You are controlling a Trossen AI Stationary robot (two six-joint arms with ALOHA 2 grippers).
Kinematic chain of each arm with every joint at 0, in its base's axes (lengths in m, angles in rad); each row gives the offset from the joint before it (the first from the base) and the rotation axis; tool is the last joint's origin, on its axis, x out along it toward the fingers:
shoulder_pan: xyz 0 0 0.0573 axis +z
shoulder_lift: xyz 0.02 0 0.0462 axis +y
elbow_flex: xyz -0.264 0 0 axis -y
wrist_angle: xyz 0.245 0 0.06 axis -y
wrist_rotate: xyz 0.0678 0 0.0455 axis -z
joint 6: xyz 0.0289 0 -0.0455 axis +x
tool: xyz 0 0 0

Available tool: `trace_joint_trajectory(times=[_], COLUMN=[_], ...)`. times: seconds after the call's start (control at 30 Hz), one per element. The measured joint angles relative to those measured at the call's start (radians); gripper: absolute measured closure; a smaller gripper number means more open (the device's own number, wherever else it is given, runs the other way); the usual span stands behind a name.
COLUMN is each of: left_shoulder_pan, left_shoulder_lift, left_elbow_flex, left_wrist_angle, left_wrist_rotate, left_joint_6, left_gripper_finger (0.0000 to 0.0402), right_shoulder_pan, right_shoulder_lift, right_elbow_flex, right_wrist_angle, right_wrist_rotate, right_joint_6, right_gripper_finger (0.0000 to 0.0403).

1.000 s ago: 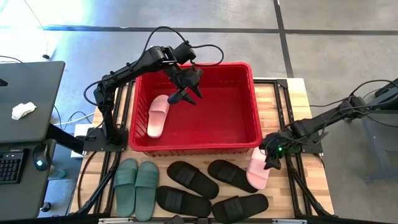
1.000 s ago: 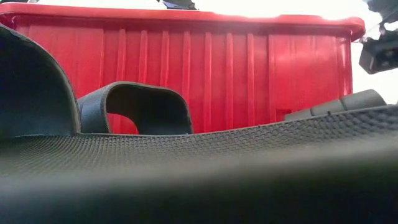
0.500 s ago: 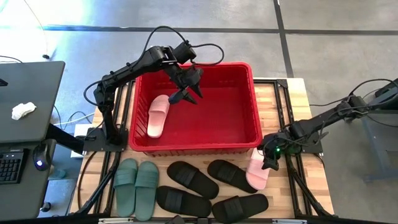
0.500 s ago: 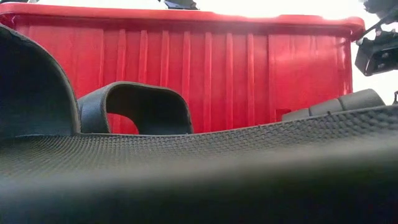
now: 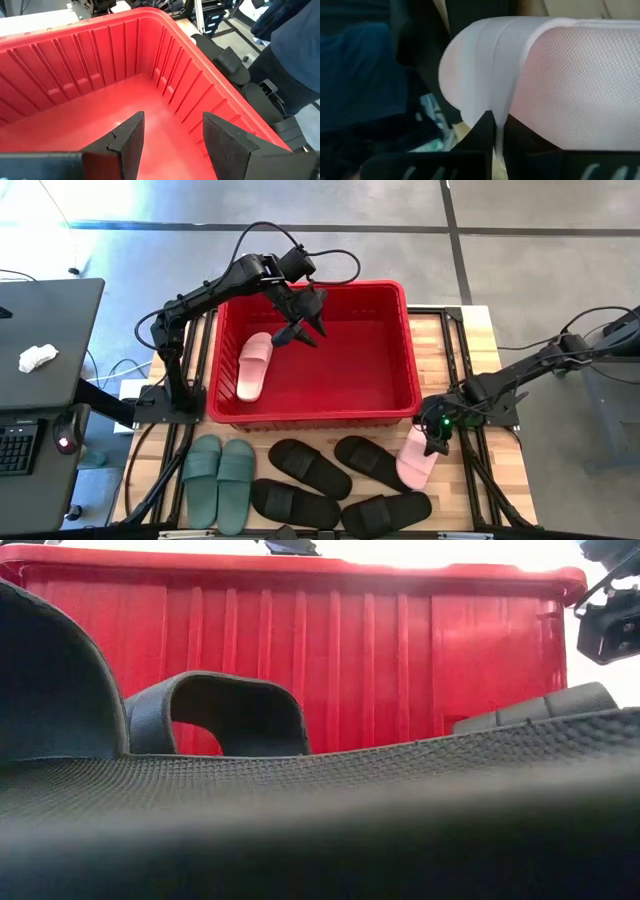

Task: Pick and place slides into bin
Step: Put the pink slide into the red bin

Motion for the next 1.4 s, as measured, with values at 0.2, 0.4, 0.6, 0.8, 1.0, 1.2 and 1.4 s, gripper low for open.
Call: trace_joint_trajectory(times=[0.2,0.4,0.6,0.8,1.0,1.2,1.4], left_shoulder_pan=[0.0,0.0,0.0,0.0,0.0,0.0,0.0], left_shoulder_lift=[0.0,0.0,0.0,0.0,0.0,0.0,0.0], left_elbow_flex=[0.0,0.0,0.0,0.0,-0.001,-0.001,-0.001], left_wrist_angle=[-0.003,-0.002,-0.002,-0.001,0.0,0.0,-0.001], left_wrist_rotate=[0.0,-0.021,-0.024,-0.027,-0.027,-0.032,-0.054], left_joint_6=[-0.114,-0.086,-0.063,-0.038,-0.038,-0.038,-0.038], left_gripper_finger=[0.0218,0.0218,0.0218,0.0218,0.0218,0.0218,0.0218], right_shoulder_pan=[0.0,0.0,0.0,0.0,0.0,0.002,0.0], right_shoulder_lift=[-0.064,-0.105,-0.098,-0.097,-0.065,-0.012,0.066], right_elbow_flex=[0.0,0.061,0.204,0.336,0.38,0.303,0.282], right_wrist_angle=[0.073,0.088,0.037,-0.011,-0.2,-0.102,0.012], right_wrist_rotate=[0.038,0.054,0.086,0.101,0.038,-0.035,-0.045], right_joint_6=[0.245,0.49,0.597,0.721,0.745,0.708,0.617], right_gripper_finger=[0.04,0.0402,0.0402,0.0402,0.0402,0.0403,0.0403])
